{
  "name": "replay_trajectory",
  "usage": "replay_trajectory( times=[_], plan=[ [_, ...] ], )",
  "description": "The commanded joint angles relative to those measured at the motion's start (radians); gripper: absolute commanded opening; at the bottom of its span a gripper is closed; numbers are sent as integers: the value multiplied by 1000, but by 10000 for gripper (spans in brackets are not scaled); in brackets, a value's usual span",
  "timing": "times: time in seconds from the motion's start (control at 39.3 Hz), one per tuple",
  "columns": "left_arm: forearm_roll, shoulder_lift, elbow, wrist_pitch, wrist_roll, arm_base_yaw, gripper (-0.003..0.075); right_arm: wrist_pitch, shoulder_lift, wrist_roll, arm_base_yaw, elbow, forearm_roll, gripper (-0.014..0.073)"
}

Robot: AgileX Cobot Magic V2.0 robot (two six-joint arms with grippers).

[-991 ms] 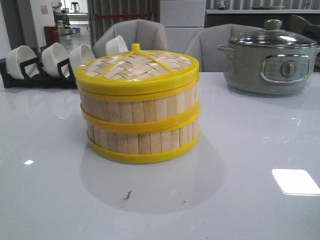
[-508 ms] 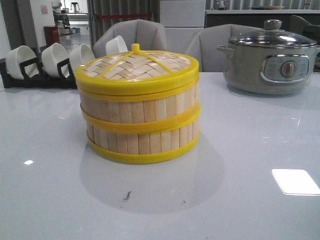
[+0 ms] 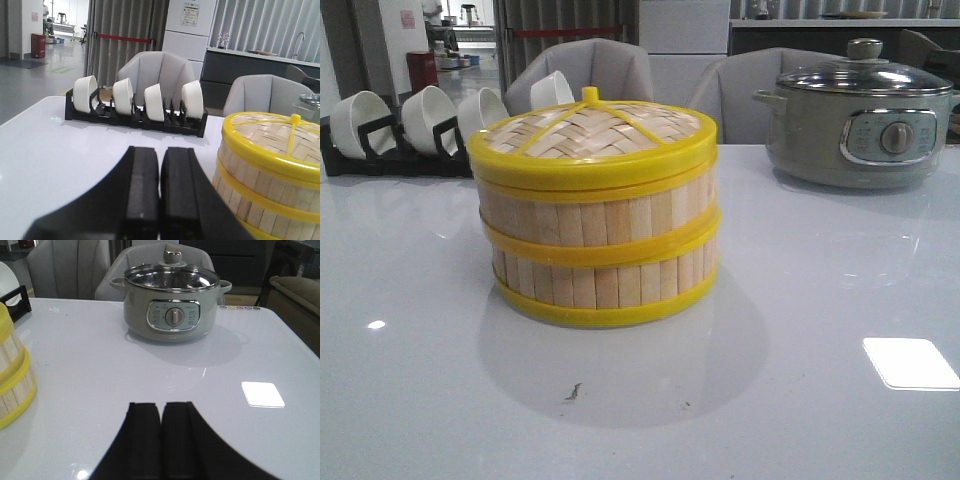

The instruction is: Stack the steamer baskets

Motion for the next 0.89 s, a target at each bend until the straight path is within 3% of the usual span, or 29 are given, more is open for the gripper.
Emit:
replay_trajectory(
  times=[0.0, 0.18, 0.86],
  plan=[
    [-63, -14, 2, -92, 77, 4, 95, -87, 8, -3, -5, -31, -5, 71],
    [-126, -14, 2, -98, 227, 32, 94, -85, 8, -3, -5, -31, -5, 71],
    [-120, -14, 2, -104, 227, 34, 94, -77, 8, -3, -5, -31, -5, 71]
  ],
)
